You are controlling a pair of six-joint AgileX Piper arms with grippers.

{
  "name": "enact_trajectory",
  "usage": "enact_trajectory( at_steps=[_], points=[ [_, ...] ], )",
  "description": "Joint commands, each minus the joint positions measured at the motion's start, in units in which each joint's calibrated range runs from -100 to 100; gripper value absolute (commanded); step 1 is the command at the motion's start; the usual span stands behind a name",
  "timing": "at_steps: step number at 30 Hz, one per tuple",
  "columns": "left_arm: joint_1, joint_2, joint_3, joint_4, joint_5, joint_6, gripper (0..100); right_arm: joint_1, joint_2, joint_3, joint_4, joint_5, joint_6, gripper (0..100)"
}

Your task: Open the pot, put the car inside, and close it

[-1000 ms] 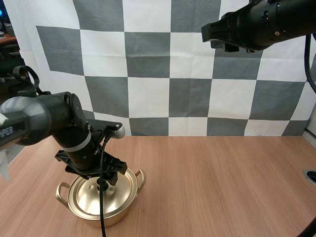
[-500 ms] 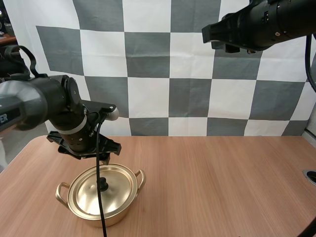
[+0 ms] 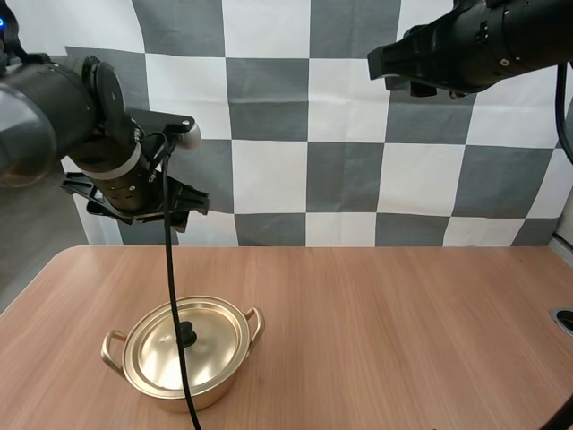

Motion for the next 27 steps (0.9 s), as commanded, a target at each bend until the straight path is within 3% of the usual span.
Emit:
enact_trajectory(
  at_steps=[1,3,5,14,18,19,20,21,22,25,27],
  points=[
    [-0.01,-0.1,0.0,0.1,-0.2,0.0,100,0.0,0.0,0.1,-0.5,0.0,0.0,61],
    [-0.01,-0.1,0.0,0.1,-0.2,0.0,100,0.0,0.0,0.1,-1.4,0.0,0.7,77],
    [-0.01,-0.1,0.0,0.1,-0.4,0.0,100,0.0,0.0,0.1,-2.1,0.0,0.2,100],
    [-0.01,-5.2,0.0,0.1,-0.6,0.0,100,0.0,0.0,0.1,-4.2,0.0,-2.7,100],
    [-0.01,-10.9,0.0,-1.0,-0.6,0.0,100,0.0,0.0,0.1,-4.2,0.0,-10.6,100],
    [-0.10,-12.3,0.0,-1.0,-0.6,0.0,100,0.0,0.0,0.1,-4.2,0.0,-10.8,73],
    [-0.16,-13.5,0.0,-1.0,-0.7,0.0,100,0.0,0.0,0.1,-4.4,0.0,-10.5,54],
    [-0.19,-15.0,0.0,-1.0,-0.7,0.0,100,0.0,0.0,0.1,-4.5,0.0,-9.1,8],
    [-0.19,-16.5,0.0,-1.0,-0.2,0.0,100,0.0,0.0,0.1,-4.3,0.0,-7.2,0],
    [-0.19,-19.0,0.5,-1.0,-0.4,0.0,100,0.0,0.0,0.1,-3.7,0.0,-6.3,0],
    [-0.19,-20.8,1.0,-0.2,-0.4,0.4,86,0.0,0.0,0.1,-3.3,0.0,-6.1,0]
  ],
)
